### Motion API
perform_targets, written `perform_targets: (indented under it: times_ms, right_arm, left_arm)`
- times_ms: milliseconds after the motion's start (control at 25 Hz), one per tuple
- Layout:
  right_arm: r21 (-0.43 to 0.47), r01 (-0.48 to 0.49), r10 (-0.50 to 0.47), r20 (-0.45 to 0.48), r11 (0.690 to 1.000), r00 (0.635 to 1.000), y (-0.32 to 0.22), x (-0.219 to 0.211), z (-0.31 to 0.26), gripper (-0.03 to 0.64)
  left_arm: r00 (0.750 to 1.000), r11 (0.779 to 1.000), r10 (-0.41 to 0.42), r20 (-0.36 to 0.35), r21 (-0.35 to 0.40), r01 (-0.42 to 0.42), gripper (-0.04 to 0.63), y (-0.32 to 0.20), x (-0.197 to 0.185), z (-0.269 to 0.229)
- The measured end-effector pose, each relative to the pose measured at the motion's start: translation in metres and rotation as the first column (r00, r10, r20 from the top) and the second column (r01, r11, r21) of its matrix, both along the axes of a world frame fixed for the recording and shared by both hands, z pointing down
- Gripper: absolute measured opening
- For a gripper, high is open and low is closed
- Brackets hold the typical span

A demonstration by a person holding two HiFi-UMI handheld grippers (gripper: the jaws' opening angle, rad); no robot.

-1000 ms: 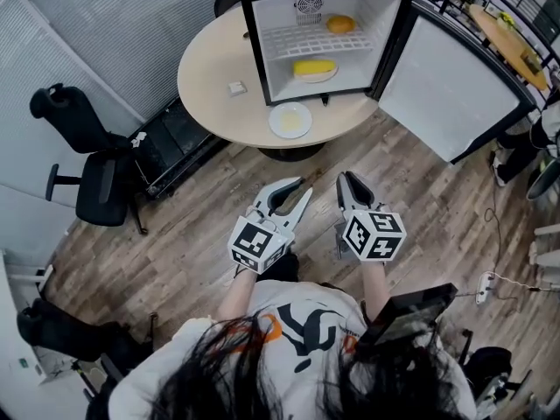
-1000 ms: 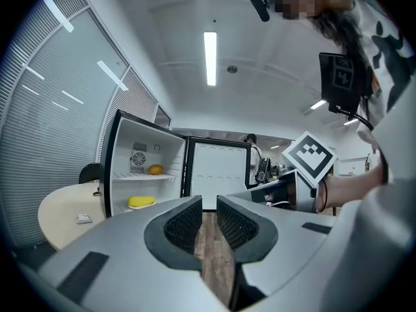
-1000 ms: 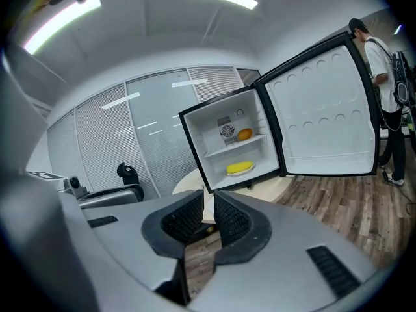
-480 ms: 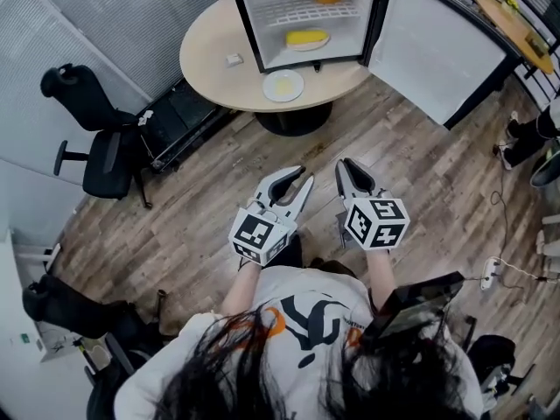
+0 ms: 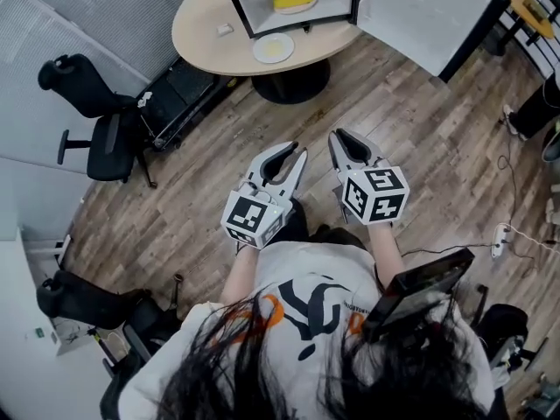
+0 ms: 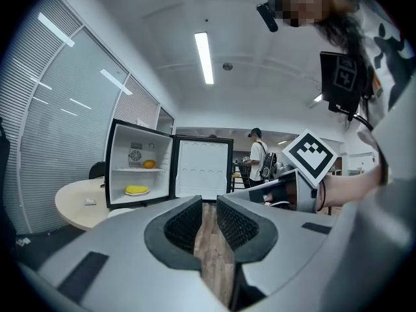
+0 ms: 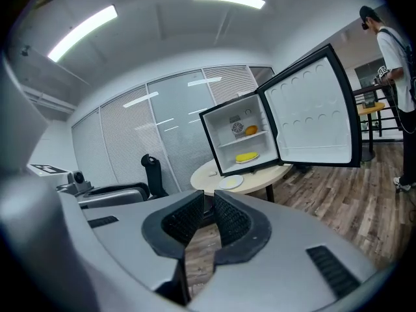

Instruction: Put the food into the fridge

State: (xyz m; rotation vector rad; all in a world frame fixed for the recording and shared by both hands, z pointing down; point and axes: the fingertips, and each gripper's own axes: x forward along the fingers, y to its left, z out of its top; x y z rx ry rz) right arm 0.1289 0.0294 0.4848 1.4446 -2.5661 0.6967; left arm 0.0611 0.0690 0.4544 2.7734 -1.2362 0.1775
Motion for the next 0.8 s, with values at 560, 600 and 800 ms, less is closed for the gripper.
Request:
perform_targets:
  times_ms: [560, 600, 800]
  right_arm:
    - [-0.019, 0.036, -0.036, -0.022, 0.999, 0.999, 0.032, -0.016, 0.007, 0.055]
    - [-0.020, 0.041, -0.042, -0.023, 0.999, 0.999, 0.034, -0.019, 0.007, 0.055]
    - [-0.018, 0.058, -0.058, -0.030, 0.998, 0.998, 0.037, -0.027, 0.007, 0.055]
  left_arm:
    - [1.000, 1.000, -0.025, 0.010, -0.008, 0.025, 0.063, 0.036, -0.015, 0.003]
    - [1.000, 1.000, -0.028, 0.008, -0.007, 0.028, 0.063, 0.037, -0.017, 0.003]
    - [0.999, 0.999, -0.037, 0.002, 0.001, 0.037, 0.063, 0.042, -0.022, 0.001]
